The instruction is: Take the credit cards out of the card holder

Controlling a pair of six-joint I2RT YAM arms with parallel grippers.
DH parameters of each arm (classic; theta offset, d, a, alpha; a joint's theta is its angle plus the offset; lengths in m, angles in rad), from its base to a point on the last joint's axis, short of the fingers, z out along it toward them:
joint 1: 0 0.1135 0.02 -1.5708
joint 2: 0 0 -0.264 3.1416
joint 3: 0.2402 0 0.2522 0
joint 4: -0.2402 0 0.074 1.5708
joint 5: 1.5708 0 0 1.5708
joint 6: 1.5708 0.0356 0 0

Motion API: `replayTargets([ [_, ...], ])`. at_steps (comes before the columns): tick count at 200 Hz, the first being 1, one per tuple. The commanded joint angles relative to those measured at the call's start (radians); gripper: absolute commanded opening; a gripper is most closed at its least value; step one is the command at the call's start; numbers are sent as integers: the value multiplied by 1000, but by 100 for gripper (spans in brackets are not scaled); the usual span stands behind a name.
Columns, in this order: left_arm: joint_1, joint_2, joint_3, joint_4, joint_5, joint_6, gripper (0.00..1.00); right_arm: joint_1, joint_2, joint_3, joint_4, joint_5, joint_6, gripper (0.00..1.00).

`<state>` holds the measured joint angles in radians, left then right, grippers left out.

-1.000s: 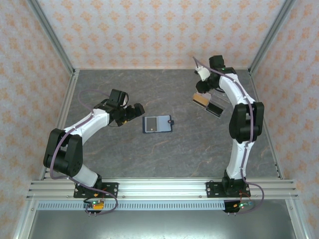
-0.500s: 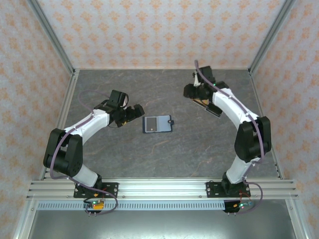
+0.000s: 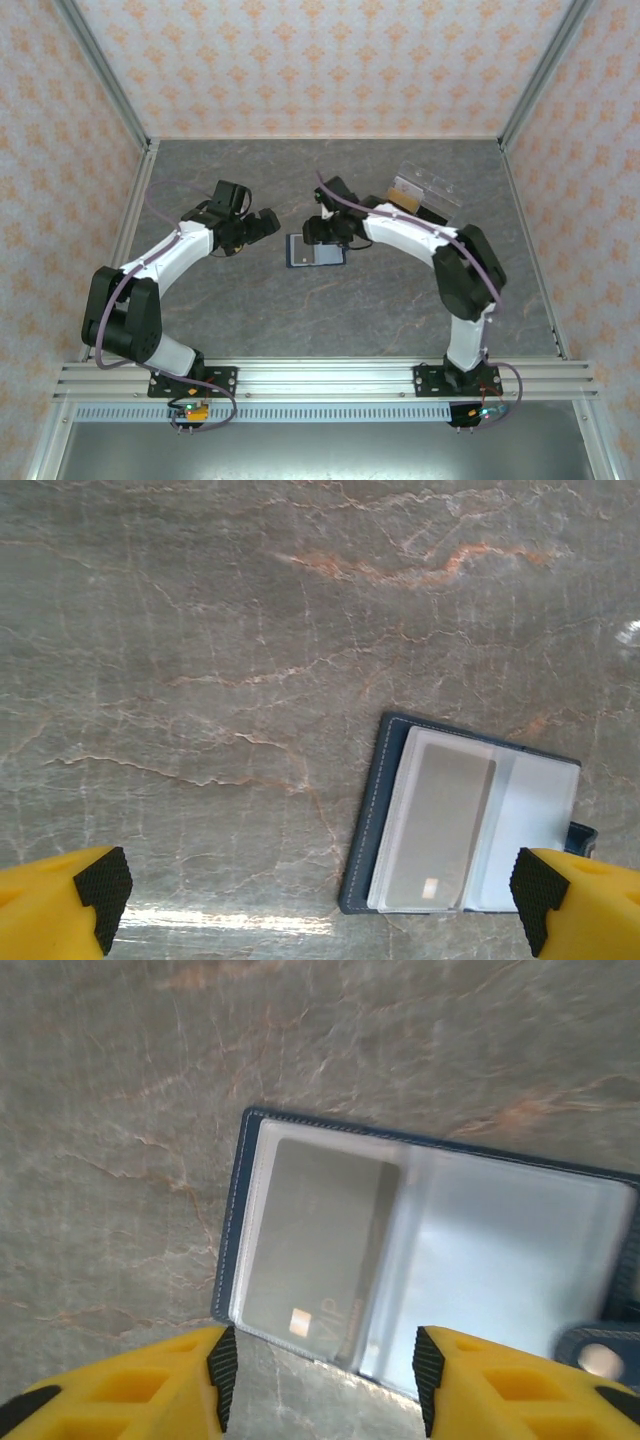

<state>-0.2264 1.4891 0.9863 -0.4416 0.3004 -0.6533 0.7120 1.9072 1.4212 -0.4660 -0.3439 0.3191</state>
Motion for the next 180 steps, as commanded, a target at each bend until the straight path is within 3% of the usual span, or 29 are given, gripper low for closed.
replayTargets([
  [1,9,-36,-18,-34,-53,-5,100,23,82,98,-89,26,9,45],
  [119,11,28,-5,25,104,1,100,37,207,158,-198,143,1,41],
  [180,3,70,-30,108,216,-18,86,37,230,139,-208,187,6,38],
])
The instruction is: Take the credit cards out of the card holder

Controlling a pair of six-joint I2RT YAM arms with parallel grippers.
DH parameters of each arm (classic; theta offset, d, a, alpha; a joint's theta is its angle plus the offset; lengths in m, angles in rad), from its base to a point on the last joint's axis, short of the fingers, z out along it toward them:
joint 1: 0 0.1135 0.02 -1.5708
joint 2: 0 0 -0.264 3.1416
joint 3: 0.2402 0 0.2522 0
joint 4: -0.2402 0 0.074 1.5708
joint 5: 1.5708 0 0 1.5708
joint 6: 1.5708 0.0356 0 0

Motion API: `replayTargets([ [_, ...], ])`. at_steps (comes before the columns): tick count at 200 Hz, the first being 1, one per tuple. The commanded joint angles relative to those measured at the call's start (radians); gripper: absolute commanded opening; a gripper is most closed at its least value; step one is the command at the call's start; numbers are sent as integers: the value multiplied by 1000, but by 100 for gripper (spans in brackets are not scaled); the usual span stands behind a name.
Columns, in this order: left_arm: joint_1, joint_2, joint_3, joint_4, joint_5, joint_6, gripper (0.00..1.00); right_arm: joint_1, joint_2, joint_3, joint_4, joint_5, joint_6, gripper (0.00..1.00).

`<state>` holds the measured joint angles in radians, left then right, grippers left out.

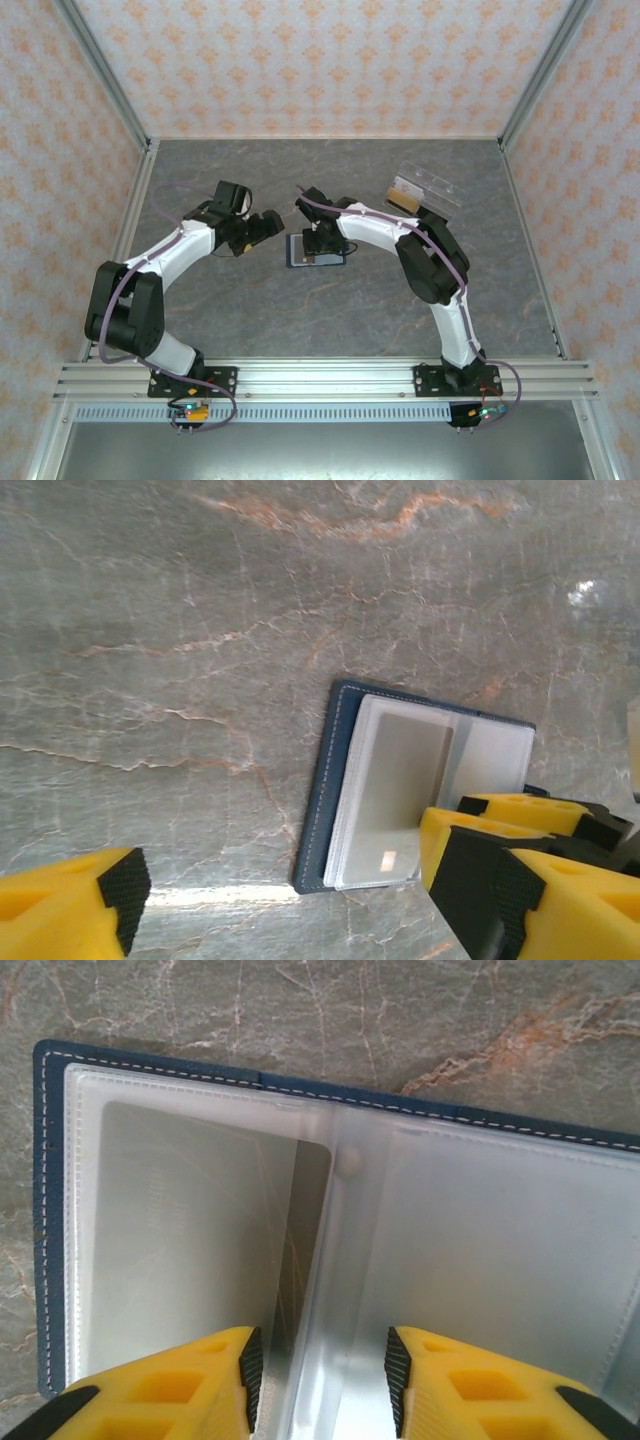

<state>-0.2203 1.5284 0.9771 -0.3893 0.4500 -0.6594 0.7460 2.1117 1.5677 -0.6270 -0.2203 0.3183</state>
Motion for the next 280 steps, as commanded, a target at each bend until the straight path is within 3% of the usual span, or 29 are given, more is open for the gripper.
replayTargets([
  [1,-3,32,-21,58,68,-13,85,3,26,-8,-47,64,7,38],
  [58,-54,122,1,131,143,-42,55,3,48,-12,-63,95,7,32],
  [118,-101,212,51,134,150,-48,40,3,57,-24,-50,72,13,27],
  [191,-117,279,80,151,171,-55,27,3,52,-32,-43,64,17,24],
  [280,-117,303,81,147,170,-51,28,1,54,-31,-43,53,18,24],
])
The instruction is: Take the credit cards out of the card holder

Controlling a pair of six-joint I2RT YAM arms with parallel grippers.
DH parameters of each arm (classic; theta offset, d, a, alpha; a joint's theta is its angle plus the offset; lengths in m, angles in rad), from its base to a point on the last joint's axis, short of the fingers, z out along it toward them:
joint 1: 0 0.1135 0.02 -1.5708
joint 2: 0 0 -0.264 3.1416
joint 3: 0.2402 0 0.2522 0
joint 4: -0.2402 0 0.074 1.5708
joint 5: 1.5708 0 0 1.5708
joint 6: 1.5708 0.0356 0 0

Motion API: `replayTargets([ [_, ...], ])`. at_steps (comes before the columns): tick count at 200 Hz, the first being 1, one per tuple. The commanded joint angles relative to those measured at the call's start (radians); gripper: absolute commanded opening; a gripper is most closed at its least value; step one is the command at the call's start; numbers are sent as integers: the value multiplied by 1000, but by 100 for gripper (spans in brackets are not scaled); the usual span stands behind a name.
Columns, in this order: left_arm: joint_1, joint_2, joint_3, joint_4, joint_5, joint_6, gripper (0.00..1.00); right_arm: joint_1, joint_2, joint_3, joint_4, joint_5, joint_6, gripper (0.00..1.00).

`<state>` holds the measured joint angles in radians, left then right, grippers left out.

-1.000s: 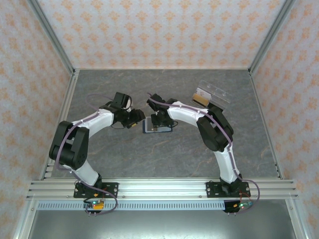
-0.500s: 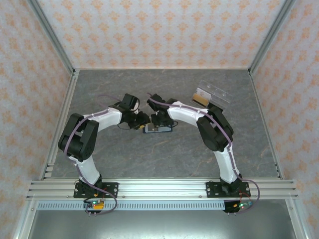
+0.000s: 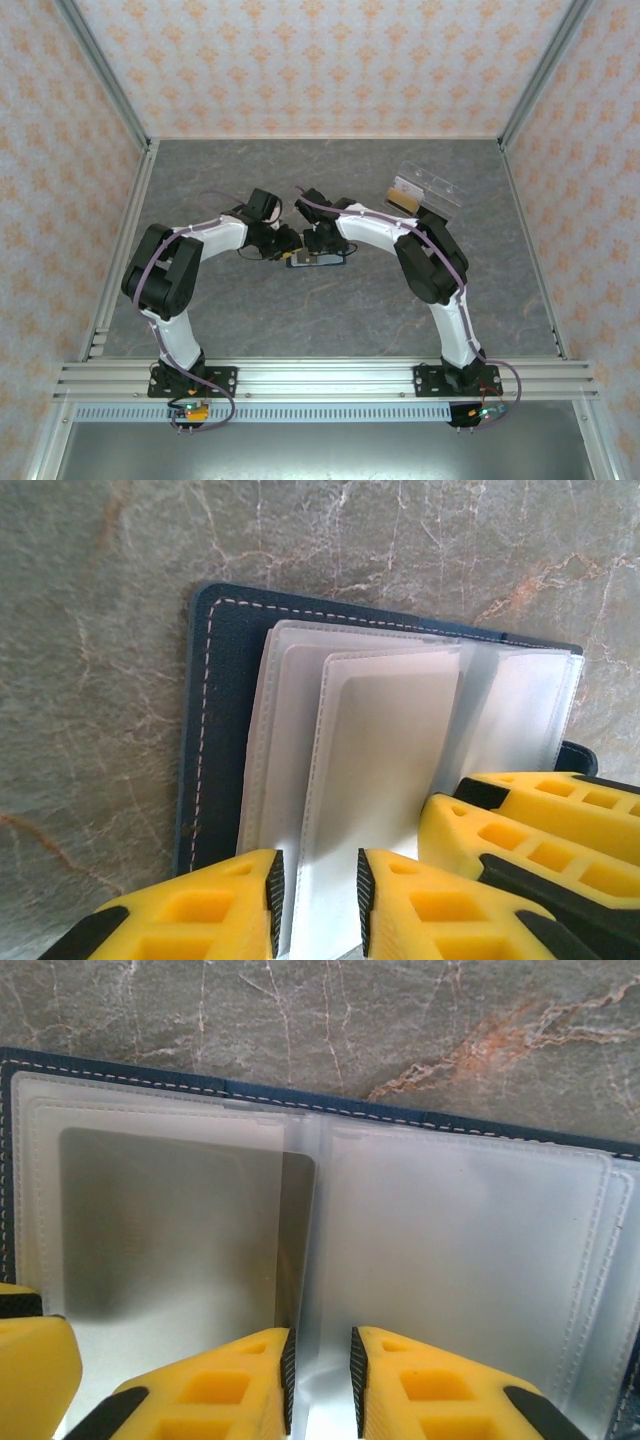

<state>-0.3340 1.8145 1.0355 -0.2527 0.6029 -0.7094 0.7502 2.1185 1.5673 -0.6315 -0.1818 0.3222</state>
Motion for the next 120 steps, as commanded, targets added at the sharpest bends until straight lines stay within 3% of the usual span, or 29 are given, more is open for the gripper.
replayTargets([
  [1,-4,17,23,12,18,-1,28,-3,47,-30,-39,15,15,24],
  [120,-5,1,13,63,71,2,15,-25,-35,-55,-5,-45,55,25],
])
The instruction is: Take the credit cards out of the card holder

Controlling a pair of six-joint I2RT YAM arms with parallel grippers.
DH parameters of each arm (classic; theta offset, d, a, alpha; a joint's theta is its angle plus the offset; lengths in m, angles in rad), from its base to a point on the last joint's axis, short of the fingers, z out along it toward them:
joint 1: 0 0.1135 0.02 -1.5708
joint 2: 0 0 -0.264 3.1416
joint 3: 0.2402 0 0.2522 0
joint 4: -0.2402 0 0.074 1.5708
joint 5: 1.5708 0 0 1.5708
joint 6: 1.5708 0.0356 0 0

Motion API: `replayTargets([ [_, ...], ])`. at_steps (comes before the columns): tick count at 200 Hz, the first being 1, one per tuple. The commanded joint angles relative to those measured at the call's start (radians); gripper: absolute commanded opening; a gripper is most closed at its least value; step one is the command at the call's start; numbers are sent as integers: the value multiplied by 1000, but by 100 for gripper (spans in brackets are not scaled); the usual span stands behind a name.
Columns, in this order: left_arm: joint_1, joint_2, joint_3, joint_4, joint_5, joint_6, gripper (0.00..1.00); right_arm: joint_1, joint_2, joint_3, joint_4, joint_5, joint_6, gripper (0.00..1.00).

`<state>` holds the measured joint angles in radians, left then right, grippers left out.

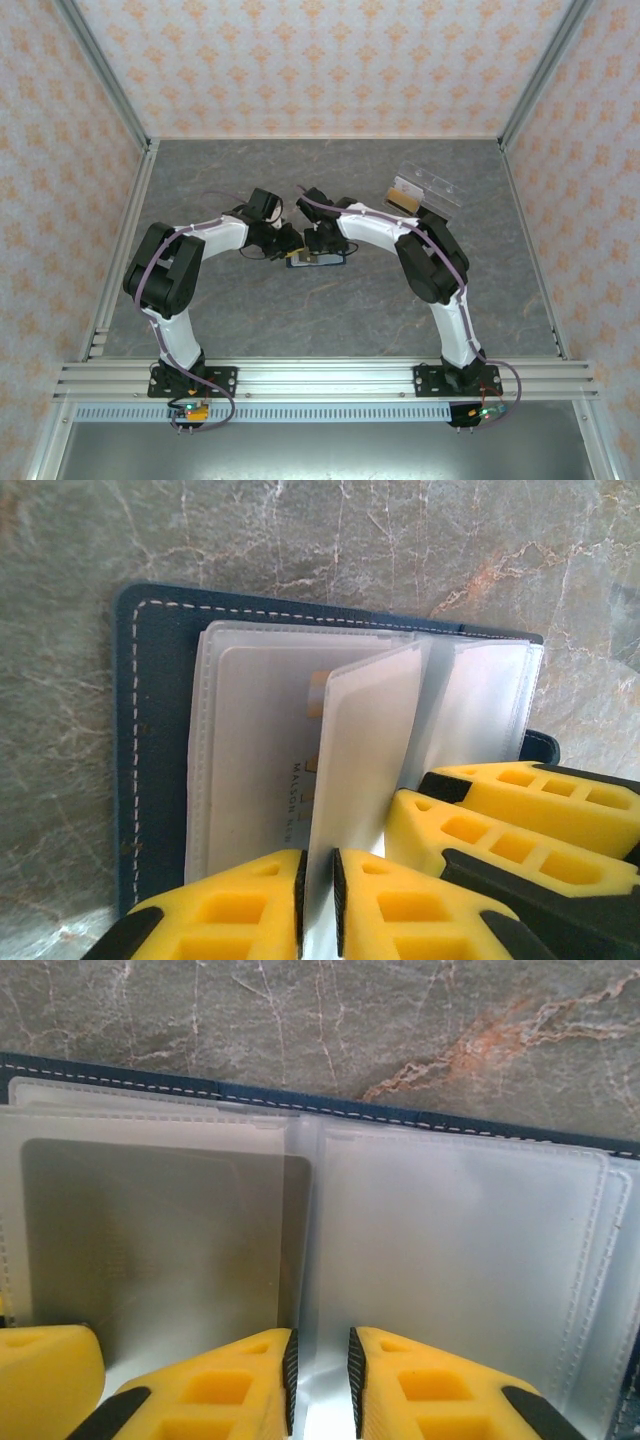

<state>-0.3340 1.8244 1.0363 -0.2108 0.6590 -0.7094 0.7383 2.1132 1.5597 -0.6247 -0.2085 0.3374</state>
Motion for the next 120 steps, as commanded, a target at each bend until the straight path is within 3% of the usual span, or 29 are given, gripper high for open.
replayTargets([
  [1,-4,-10,12,22,14,2,15,-14,-31,-48,-10,-18,41,25],
  [54,-8,-26,8,58,45,-14,15,-41,-231,-167,144,-61,113,35],
  [120,-67,-52,63,94,80,-44,38,-108,-458,-374,283,31,166,39],
])
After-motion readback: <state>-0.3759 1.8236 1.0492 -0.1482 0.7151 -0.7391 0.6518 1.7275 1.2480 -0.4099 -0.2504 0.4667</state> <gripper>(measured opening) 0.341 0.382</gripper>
